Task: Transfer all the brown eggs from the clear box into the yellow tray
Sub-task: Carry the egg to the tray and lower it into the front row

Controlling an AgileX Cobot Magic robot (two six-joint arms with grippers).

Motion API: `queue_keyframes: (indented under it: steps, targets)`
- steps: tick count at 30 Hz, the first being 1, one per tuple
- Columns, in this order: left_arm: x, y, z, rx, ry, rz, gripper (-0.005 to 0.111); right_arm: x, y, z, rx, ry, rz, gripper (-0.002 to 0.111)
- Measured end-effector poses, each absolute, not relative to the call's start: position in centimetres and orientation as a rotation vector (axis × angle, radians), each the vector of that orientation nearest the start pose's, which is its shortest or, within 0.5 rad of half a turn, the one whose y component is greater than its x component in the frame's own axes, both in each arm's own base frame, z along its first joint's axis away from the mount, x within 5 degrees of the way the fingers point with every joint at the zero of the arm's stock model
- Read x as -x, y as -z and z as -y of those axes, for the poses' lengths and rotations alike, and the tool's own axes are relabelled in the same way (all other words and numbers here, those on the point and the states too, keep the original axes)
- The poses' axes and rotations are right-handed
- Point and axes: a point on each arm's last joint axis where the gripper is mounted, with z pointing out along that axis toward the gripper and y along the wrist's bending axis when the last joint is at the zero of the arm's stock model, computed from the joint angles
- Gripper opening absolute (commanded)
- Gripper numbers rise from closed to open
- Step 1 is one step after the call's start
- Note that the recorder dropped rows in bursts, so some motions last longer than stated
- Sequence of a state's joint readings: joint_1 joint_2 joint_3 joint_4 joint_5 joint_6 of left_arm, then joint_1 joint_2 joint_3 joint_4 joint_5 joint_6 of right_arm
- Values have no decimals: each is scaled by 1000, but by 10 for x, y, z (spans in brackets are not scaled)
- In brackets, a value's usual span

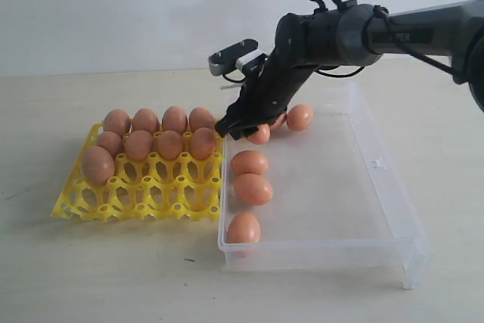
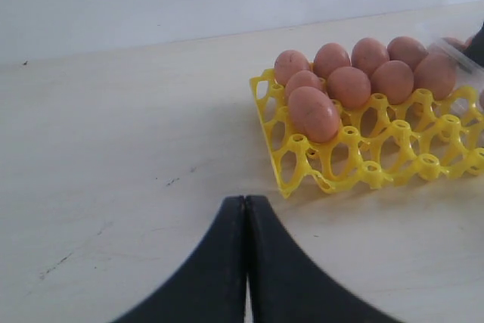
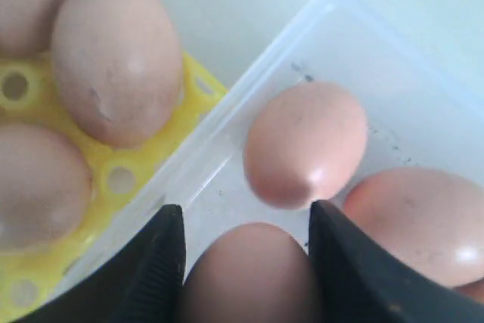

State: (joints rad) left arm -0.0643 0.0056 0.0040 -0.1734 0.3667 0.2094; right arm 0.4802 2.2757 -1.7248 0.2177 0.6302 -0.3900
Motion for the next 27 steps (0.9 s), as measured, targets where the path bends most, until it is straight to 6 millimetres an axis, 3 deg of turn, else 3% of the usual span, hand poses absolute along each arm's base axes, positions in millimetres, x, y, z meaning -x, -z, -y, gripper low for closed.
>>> queue_keyframes:
  steps: [5,11,15,19,27]
  targets:
    - [-53,-179,9,-146,69,-1849,0,-412,-178,-232,753,-347,-2364,0]
    - [-53,-179,9,-146,69,-1849,0,-356,-202,-234,541,-391,-2147,0]
    - [-53,-179,9,-146,69,-1849,0,-318,-200,-259,408,-484,-2028,0]
    - [-53,-179,9,-146,69,-1849,0,-297,-195,-289,434,-560,-1938,0]
    - [-53,-179,9,-146,69,-1849,0,-313,-161,-332,479,-596,-1987,0]
